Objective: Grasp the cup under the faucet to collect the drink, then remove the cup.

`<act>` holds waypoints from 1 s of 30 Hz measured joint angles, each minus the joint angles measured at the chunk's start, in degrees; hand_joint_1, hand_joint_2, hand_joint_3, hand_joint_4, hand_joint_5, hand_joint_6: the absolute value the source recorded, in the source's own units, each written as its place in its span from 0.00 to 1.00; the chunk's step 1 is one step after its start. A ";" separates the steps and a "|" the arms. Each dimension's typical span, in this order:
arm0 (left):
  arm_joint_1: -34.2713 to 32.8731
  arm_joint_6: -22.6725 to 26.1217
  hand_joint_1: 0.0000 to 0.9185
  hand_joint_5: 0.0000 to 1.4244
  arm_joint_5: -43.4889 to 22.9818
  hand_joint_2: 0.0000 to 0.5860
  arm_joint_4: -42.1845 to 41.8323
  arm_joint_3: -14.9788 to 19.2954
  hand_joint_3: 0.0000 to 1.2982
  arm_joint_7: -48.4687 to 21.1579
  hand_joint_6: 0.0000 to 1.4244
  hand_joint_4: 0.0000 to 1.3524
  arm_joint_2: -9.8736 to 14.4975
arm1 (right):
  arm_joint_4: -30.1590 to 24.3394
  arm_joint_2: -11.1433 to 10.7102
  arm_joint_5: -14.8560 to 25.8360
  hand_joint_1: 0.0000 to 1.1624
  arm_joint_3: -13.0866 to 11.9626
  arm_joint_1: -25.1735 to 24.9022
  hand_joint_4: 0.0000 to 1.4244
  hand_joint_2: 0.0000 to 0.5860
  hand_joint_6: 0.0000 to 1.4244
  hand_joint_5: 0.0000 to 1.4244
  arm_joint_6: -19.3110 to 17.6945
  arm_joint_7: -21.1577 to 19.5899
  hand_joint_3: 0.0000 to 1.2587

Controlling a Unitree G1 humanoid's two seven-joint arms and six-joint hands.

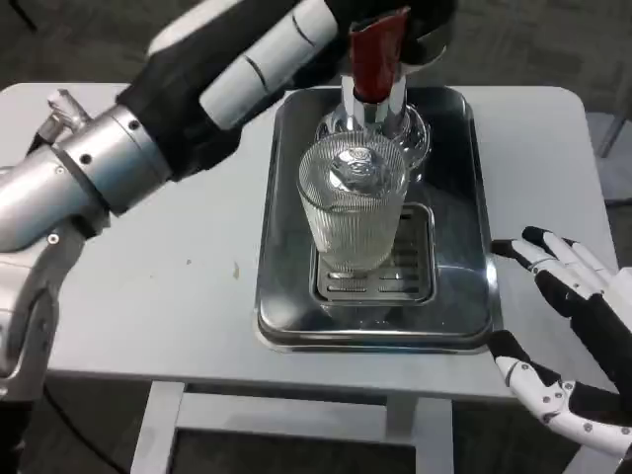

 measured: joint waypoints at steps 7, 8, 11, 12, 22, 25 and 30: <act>-0.01 -2.84 0.00 0.18 2.71 0.21 0.48 -0.80 0.13 -1.28 0.22 0.11 0.36 | -0.36 -0.51 0.53 0.33 -0.37 0.49 0.00 0.83 0.08 0.00 0.00 0.00 0.09; -0.03 -3.72 0.00 0.18 3.52 0.21 0.65 -1.08 0.13 -1.37 0.22 0.11 0.64 | -0.37 -0.52 0.68 0.33 -0.37 0.49 0.00 0.83 0.08 0.00 0.00 0.00 0.09; -0.05 -5.38 0.00 0.18 4.40 0.21 0.91 -1.54 0.13 -1.59 0.22 0.11 1.30 | -0.38 -0.52 0.80 0.32 -0.31 0.47 0.00 0.83 0.09 0.00 0.00 0.00 0.09; -0.08 -6.23 0.00 0.18 5.09 0.21 0.92 -1.71 0.13 -1.74 0.22 0.11 1.75 | -0.38 -0.52 0.80 0.32 -0.24 0.43 0.00 0.83 0.09 0.00 0.01 0.00 0.09; -1.17 -11.13 0.00 0.18 8.89 0.19 2.12 -3.10 0.13 -2.84 0.21 0.11 4.82 | -0.38 -0.49 0.59 0.32 0.77 -0.08 0.00 0.83 0.09 0.00 0.55 0.00 0.09; -1.39 -12.41 0.00 0.18 10.17 0.18 2.36 -3.62 0.13 -2.84 0.20 0.11 5.47 | -0.38 -0.48 0.39 0.32 1.26 -0.20 0.00 0.83 0.09 0.00 0.82 0.00 0.09; -1.70 -14.56 0.00 0.16 11.05 0.19 3.08 -4.35 0.12 -2.84 0.18 0.10 6.53 | -0.38 -0.48 0.29 0.32 1.66 -0.25 0.00 0.83 0.09 0.00 1.31 0.00 0.09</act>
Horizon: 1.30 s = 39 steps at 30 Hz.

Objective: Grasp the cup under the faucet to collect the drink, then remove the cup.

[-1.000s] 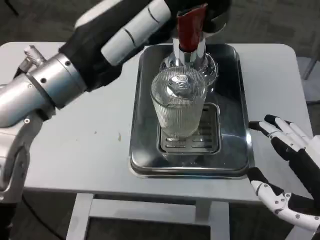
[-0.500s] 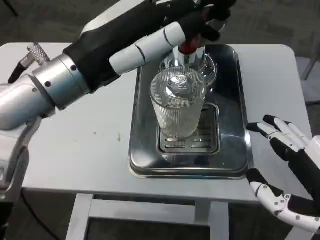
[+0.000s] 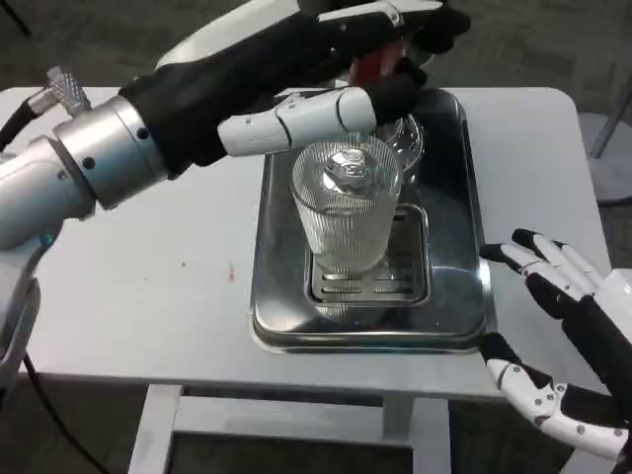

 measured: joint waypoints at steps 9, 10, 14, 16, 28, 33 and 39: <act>-0.89 -4.51 0.00 0.14 4.37 0.18 1.05 -1.79 0.10 0.36 0.15 0.07 1.57 | 0.00 0.02 -0.11 0.32 0.32 -0.67 0.00 0.83 0.09 0.00 1.33 0.01 0.09; -0.89 -5.00 0.00 0.14 4.95 0.18 1.06 -1.97 0.09 0.51 0.15 0.06 1.64 | 0.00 0.01 -0.11 0.32 0.37 -0.74 0.00 0.83 0.09 0.00 1.55 0.02 0.09; -0.90 -5.83 0.00 0.13 6.33 0.17 1.00 -2.20 0.09 0.89 0.15 0.06 1.86 | 0.00 0.01 -0.11 0.32 0.78 -1.24 0.00 0.83 0.09 0.00 1.99 0.11 0.09; -0.90 -6.14 0.00 0.13 6.49 0.17 0.97 -2.21 0.09 0.94 0.15 0.06 2.00 | 0.00 0.09 -0.06 0.32 0.94 -1.51 0.00 0.83 0.09 0.00 2.26 0.12 0.09; -0.83 -7.16 0.00 0.13 7.49 0.17 0.87 -2.26 0.09 1.17 0.15 0.06 2.50 | 0.01 2.47 6.30 0.35 -0.37 -2.17 0.01 0.73 0.19 0.04 3.15 -1.20 0.03; -0.81 -7.29 0.00 0.13 7.50 0.17 0.90 -2.27 0.09 1.17 0.15 0.06 2.62 | 0.44 4.62 12.78 0.39 -2.20 -2.72 0.02 0.60 0.24 0.09 3.40 -3.45 0.00; -0.82 -7.73 0.00 0.13 7.74 0.17 1.11 -2.32 0.09 1.18 0.15 0.06 2.73 | 2.12 5.90 17.83 0.47 -2.64 -3.85 0.03 0.49 0.27 0.12 3.82 -5.46 0.00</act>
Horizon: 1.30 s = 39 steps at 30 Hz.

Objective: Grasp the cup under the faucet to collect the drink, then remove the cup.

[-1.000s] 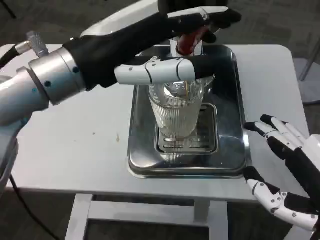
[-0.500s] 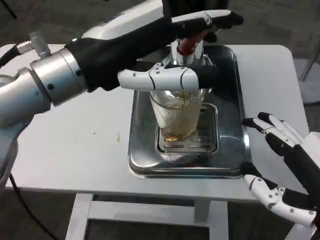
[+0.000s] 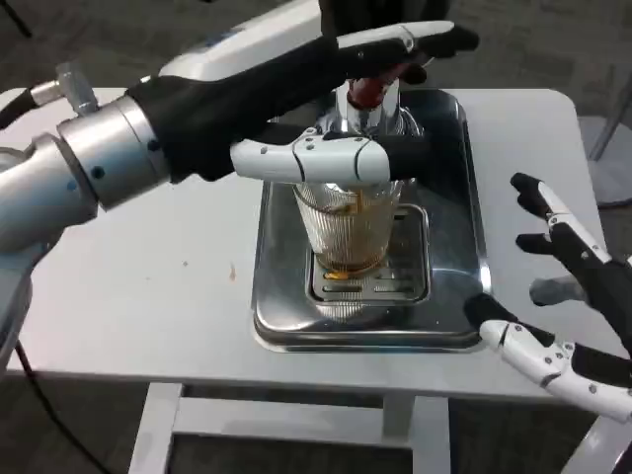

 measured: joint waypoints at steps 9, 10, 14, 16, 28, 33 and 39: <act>-0.01 -0.53 0.00 0.13 0.46 0.15 0.17 -0.03 0.09 0.17 0.15 0.06 0.08 | 3.24 0.78 5.87 0.53 0.95 -3.50 0.03 0.44 0.25 0.11 2.25 -2.40 0.00; -0.02 -0.58 0.00 0.13 0.52 0.15 0.22 -0.03 0.09 0.19 0.15 0.06 0.09 | 3.60 0.88 6.29 0.54 1.33 -4.11 0.03 0.44 0.25 0.11 2.60 -2.89 0.00; -0.03 -0.92 0.00 0.12 0.59 0.15 0.41 -0.03 0.09 0.27 0.15 0.06 0.09 | 4.81 0.93 6.69 0.57 3.05 -5.89 0.03 0.42 0.24 0.10 3.44 -3.95 0.00; -0.03 -1.03 0.00 0.12 0.61 0.15 0.44 -0.03 0.09 0.30 0.15 0.06 0.10 | 5.03 0.91 6.67 0.57 3.71 -6.34 0.02 0.42 0.24 0.10 3.74 -4.42 0.00; 0.02 -1.22 0.00 0.12 0.85 0.09 0.12 -0.05 0.09 0.32 0.16 0.06 0.56 | 10.13 2.23 6.49 0.61 8.37 -9.35 0.02 0.41 0.21 0.08 4.12 -10.16 0.00; 0.16 -1.10 0.00 0.12 0.91 0.08 -0.28 -0.04 0.09 0.32 0.16 0.06 0.70 | 11.67 2.45 6.49 0.60 9.68 -10.67 0.02 0.42 0.20 0.07 3.97 -12.03 0.00; 0.41 -0.43 0.00 0.12 0.96 0.07 -1.21 -0.03 0.09 0.32 0.16 0.06 0.86 | 12.61 2.54 6.68 0.59 10.18 -11.25 0.02 0.42 0.18 0.07 3.58 -12.96 0.00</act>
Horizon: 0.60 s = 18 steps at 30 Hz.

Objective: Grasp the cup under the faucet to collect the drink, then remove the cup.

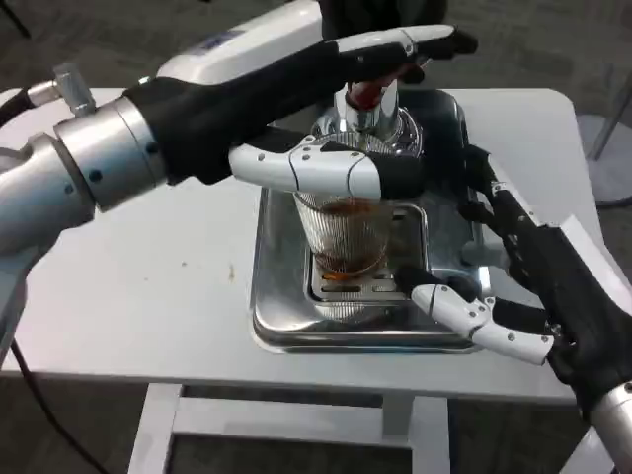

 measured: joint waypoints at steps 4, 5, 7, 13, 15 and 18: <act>0.08 0.30 0.00 0.12 0.00 0.07 -0.56 0.00 0.09 0.00 0.16 0.06 0.02 | 0.12 0.04 0.05 0.59 0.00 -0.02 0.02 0.42 0.17 0.06 -0.41 -0.34 0.00; 0.10 0.45 0.00 0.12 0.02 0.07 -0.70 -0.01 0.09 0.00 0.16 0.06 0.03 | 0.29 0.06 0.13 0.59 0.00 -0.05 0.02 0.42 0.17 0.06 -0.67 -0.43 0.00; 0.13 0.85 0.00 0.12 0.03 0.07 -1.01 -0.01 0.09 0.01 0.16 0.06 0.04 | 1.12 0.17 0.40 0.59 0.00 -0.06 0.02 0.42 0.17 0.06 -1.75 -0.84 0.00; 0.38 1.75 0.00 0.12 0.10 0.06 -2.12 0.00 0.09 0.01 0.16 0.06 0.38 | 2.14 0.54 1.02 0.57 0.01 -0.08 0.02 0.41 0.13 0.05 -4.64 -1.74 0.00; 0.52 2.15 0.00 0.12 0.11 0.06 -2.53 0.01 0.09 0.01 0.16 0.06 0.47 | 2.85 0.71 1.01 0.57 0.06 -0.09 0.02 0.41 0.13 0.05 -5.28 -2.23 0.01; 0.75 2.65 0.00 0.12 0.12 0.05 -3.13 0.09 0.09 0.01 0.16 0.06 0.67 | 3.54 1.14 1.01 0.57 0.13 -0.08 0.02 0.41 0.12 0.04 -5.63 -2.77 0.01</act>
